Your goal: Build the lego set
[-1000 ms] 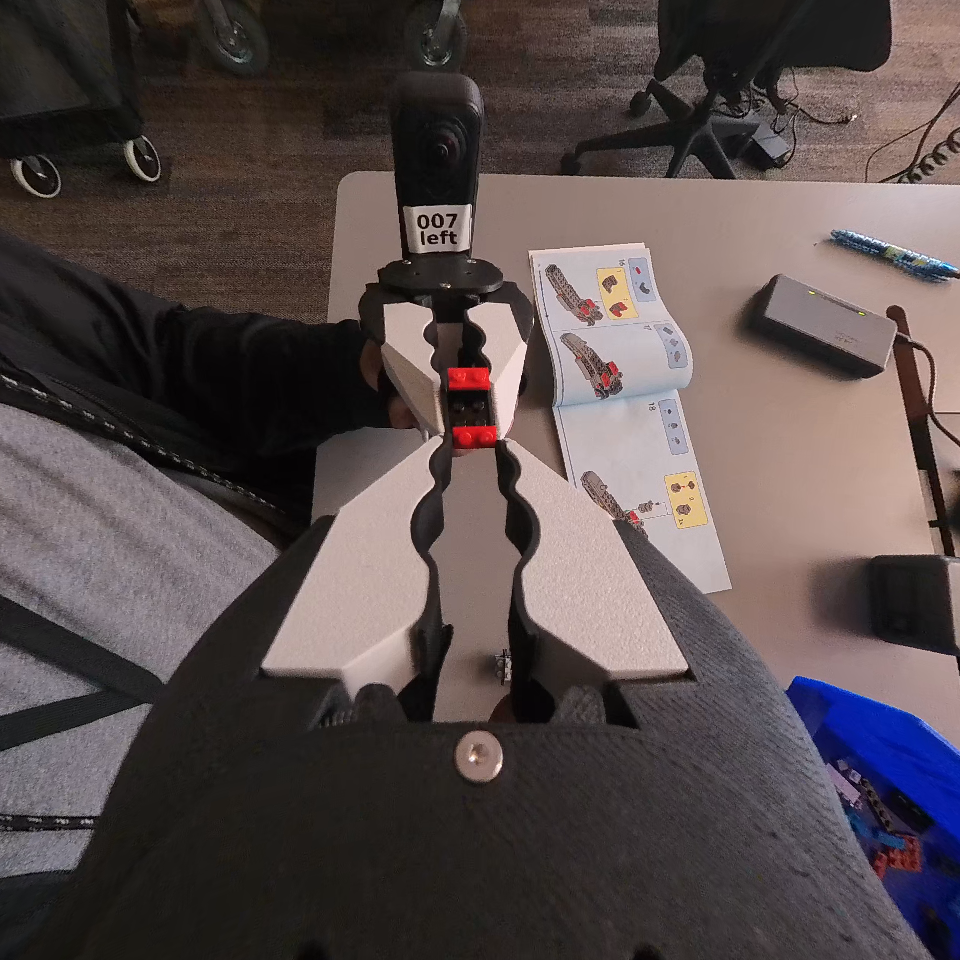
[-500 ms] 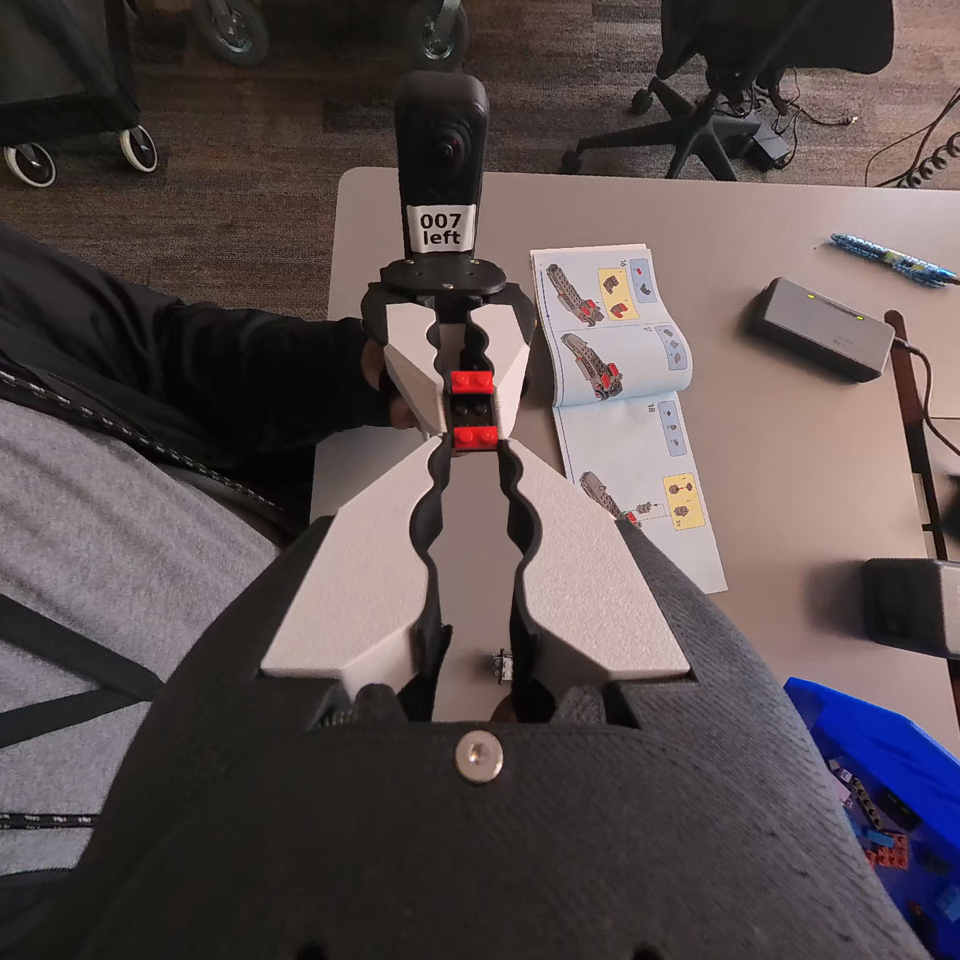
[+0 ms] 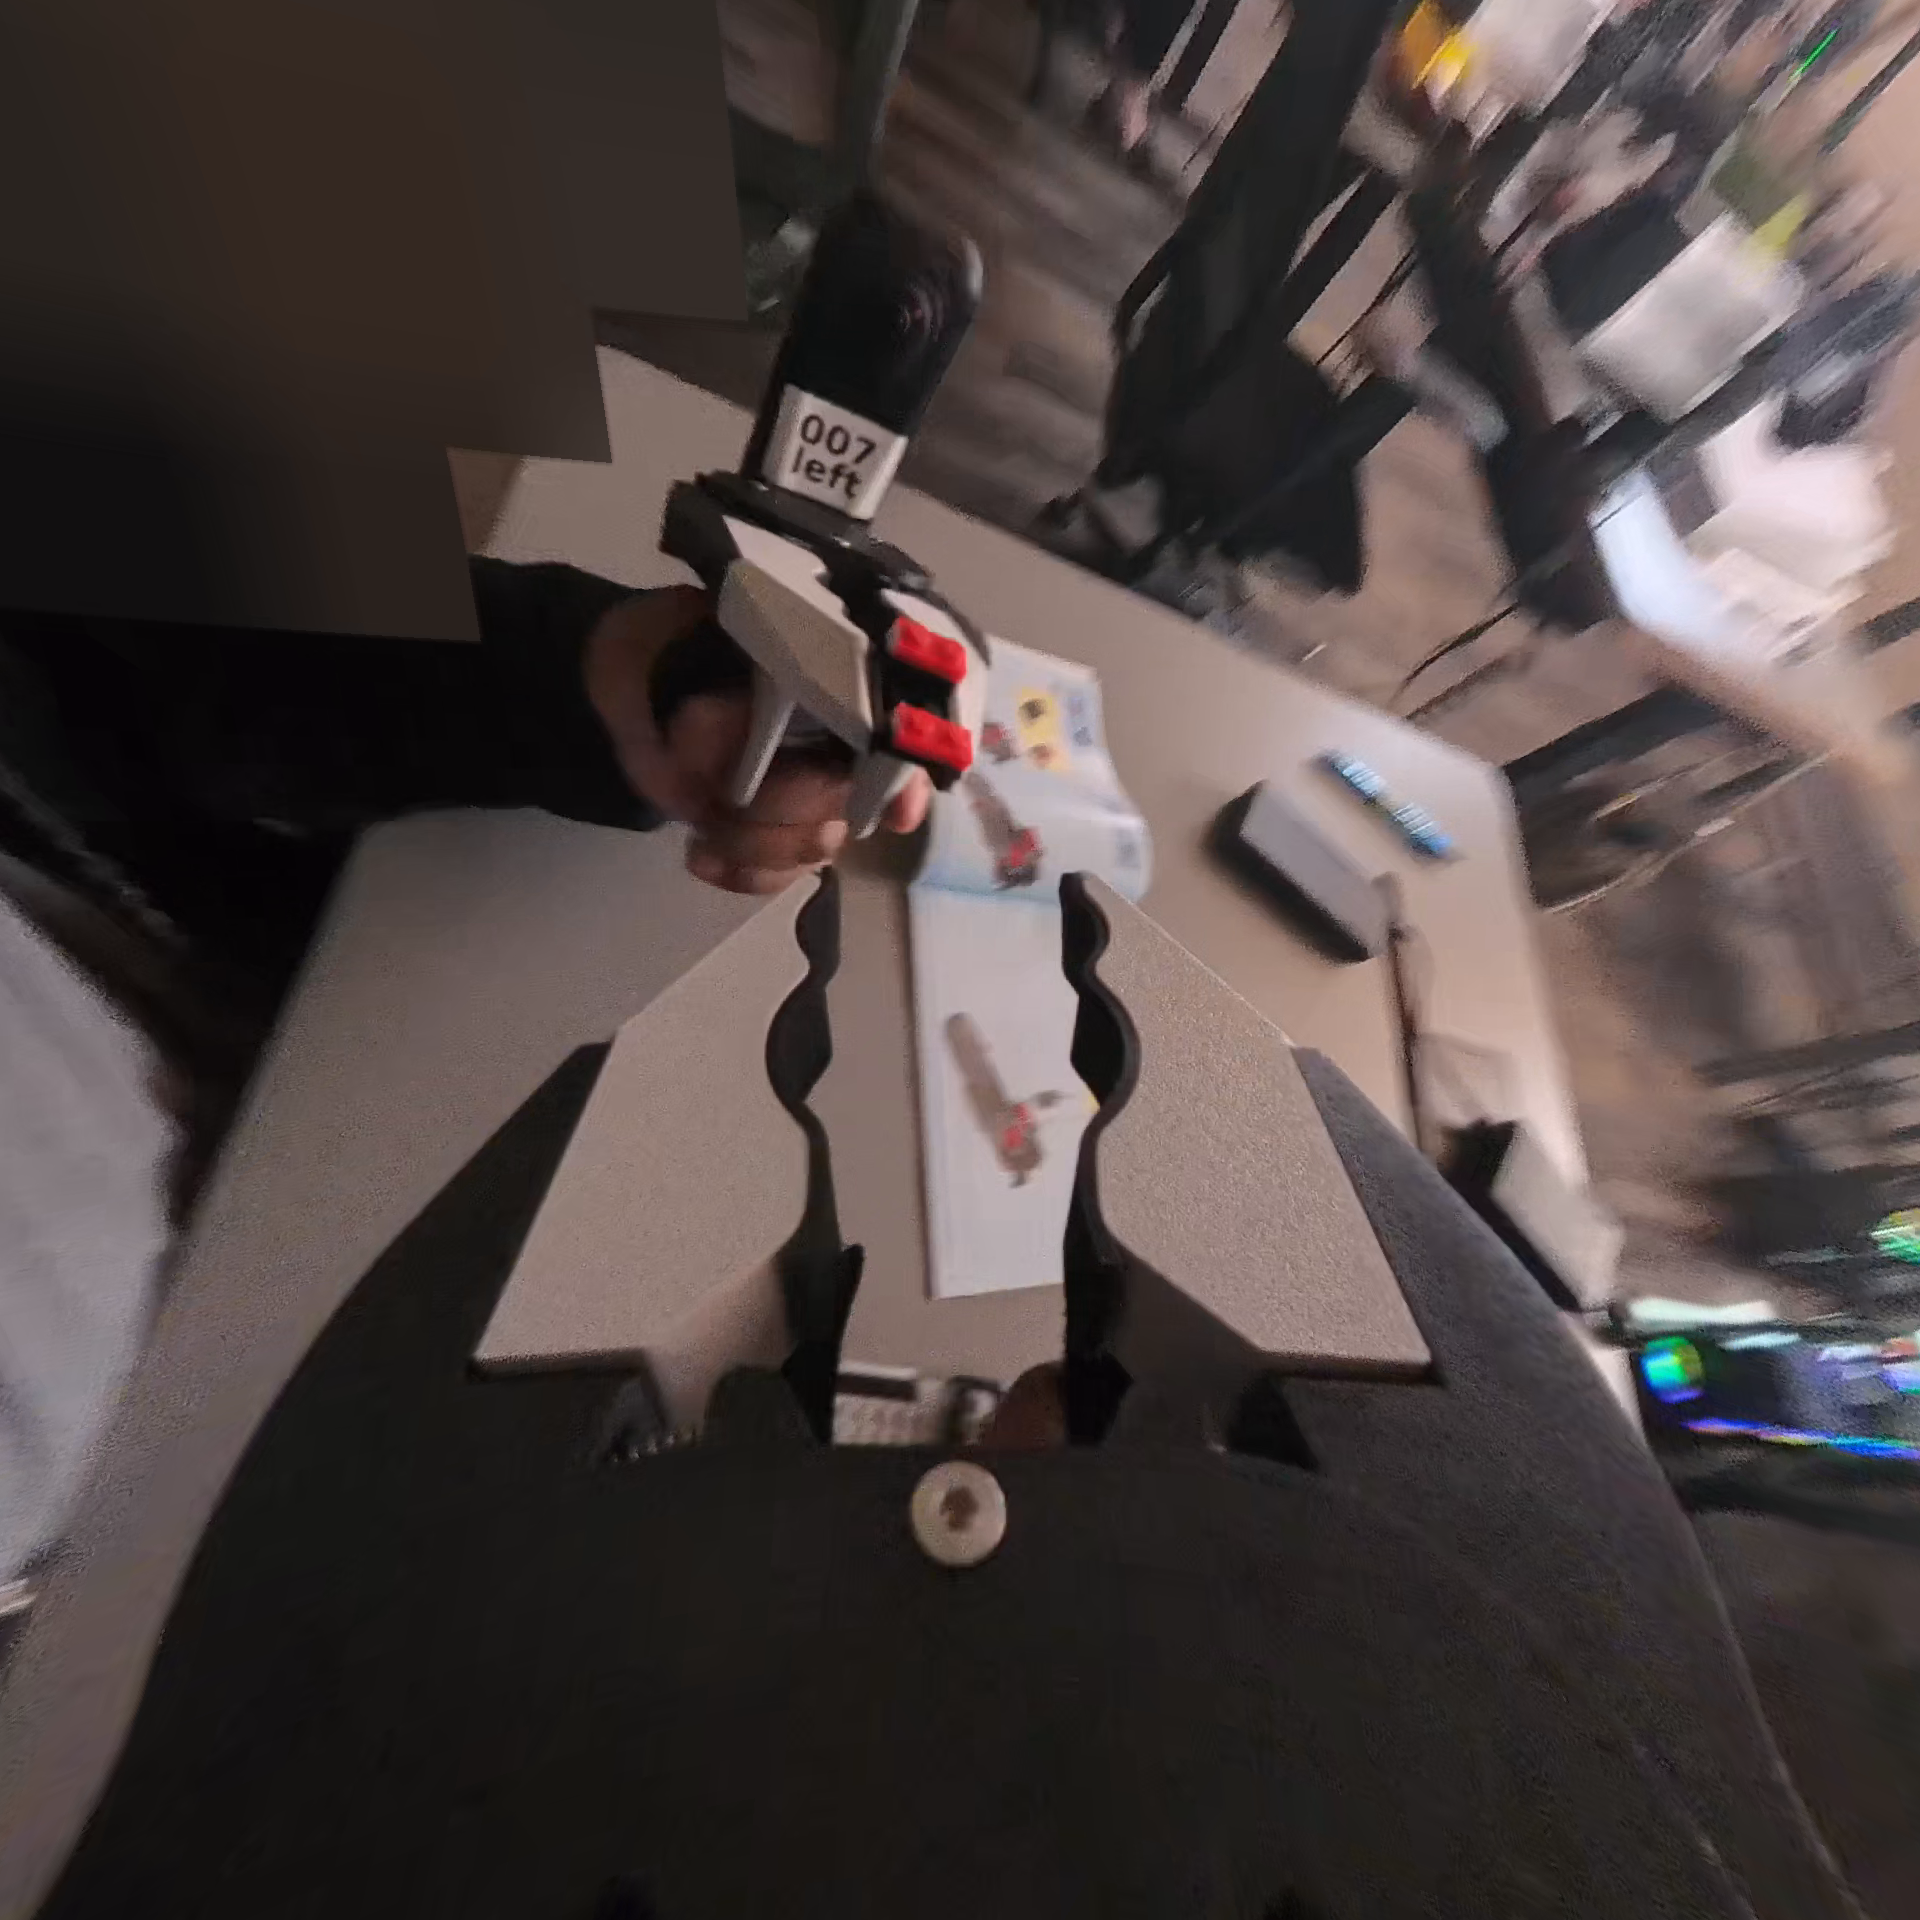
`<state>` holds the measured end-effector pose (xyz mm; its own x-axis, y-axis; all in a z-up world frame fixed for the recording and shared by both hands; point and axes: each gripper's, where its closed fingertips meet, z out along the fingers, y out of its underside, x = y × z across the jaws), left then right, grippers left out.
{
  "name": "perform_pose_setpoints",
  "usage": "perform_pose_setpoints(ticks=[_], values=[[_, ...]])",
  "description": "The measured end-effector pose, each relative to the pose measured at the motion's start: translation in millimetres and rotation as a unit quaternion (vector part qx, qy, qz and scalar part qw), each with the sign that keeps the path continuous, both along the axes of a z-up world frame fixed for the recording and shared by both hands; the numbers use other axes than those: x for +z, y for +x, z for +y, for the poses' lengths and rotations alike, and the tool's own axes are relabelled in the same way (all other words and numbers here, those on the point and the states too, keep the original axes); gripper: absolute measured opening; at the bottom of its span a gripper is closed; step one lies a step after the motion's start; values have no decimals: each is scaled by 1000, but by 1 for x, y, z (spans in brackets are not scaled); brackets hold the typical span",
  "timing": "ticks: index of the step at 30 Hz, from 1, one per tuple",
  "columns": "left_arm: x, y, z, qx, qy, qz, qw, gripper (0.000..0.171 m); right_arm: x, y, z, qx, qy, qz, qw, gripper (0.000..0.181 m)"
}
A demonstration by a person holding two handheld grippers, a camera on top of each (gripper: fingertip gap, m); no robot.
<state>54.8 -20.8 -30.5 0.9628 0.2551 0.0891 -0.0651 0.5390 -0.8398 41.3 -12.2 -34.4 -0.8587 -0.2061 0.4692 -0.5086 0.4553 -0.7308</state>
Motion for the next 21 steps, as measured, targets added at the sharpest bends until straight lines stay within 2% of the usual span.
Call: perform_pose_setpoints(ticks=[5,10,15,21], values=[[-2,0,5,-6,-4,-4,1000,17,5,-2,3,33,-102,161,981,39],[-3,-1,7,-4,-7,-5,1000,17,11,11,-6,81,-111,298,945,38],[-2,0,4,-5,-4,-3,1000,17,2,12,-15,101,-79,373,919,37],[-1,1,1,-5,-2,-2,1000,17,5,16,-20,110,-90,383,913,34]])
